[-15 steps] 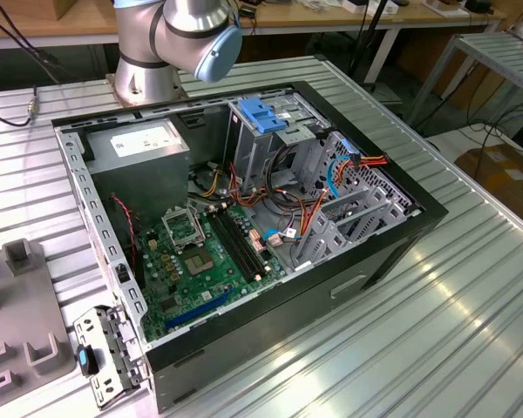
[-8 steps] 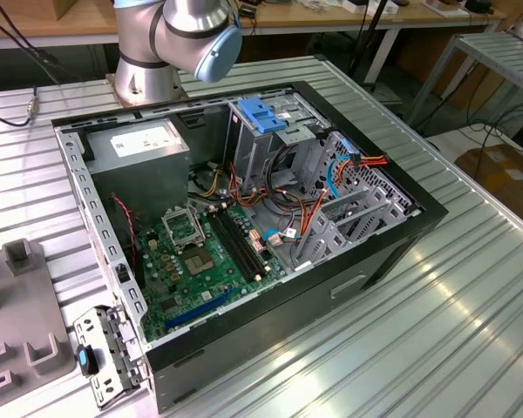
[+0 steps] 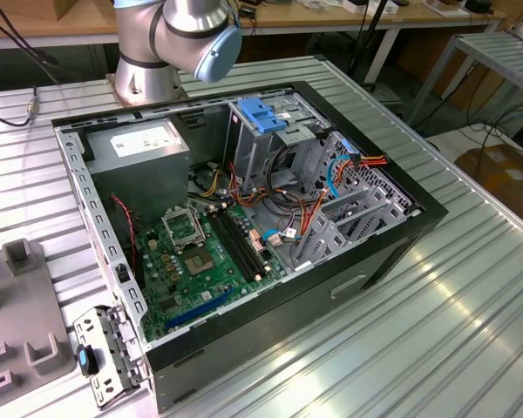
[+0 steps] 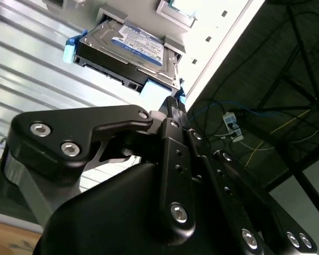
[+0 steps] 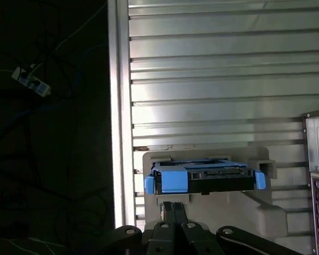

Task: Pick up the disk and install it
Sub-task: 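Pick up the disk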

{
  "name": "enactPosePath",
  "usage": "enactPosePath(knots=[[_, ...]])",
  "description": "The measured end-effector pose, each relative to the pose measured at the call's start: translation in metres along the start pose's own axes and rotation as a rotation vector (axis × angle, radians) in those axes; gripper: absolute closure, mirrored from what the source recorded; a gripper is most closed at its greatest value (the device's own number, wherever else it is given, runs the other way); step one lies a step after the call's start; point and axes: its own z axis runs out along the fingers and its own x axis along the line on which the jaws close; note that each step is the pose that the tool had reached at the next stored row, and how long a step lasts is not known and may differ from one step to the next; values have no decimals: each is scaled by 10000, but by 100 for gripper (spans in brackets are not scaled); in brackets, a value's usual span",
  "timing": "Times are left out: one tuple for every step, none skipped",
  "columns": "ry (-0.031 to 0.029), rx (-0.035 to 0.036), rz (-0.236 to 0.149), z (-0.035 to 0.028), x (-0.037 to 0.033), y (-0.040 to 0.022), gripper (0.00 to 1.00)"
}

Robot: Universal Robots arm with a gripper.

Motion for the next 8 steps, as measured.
enactPosePath(knots=[[9,1,-169,-1,0,0,89],[19,2,-367,-1,-1,0,89],[30,3,-606,0,-1,0,89],[38,4,-779,0,-1,0,89],[46,7,-971,0,-1,0,89],[56,20,-1135,0,-1,0,89],[64,36,-1289,-1,-1,-1,89],[66,37,-1349,-1,-2,-1,89]])
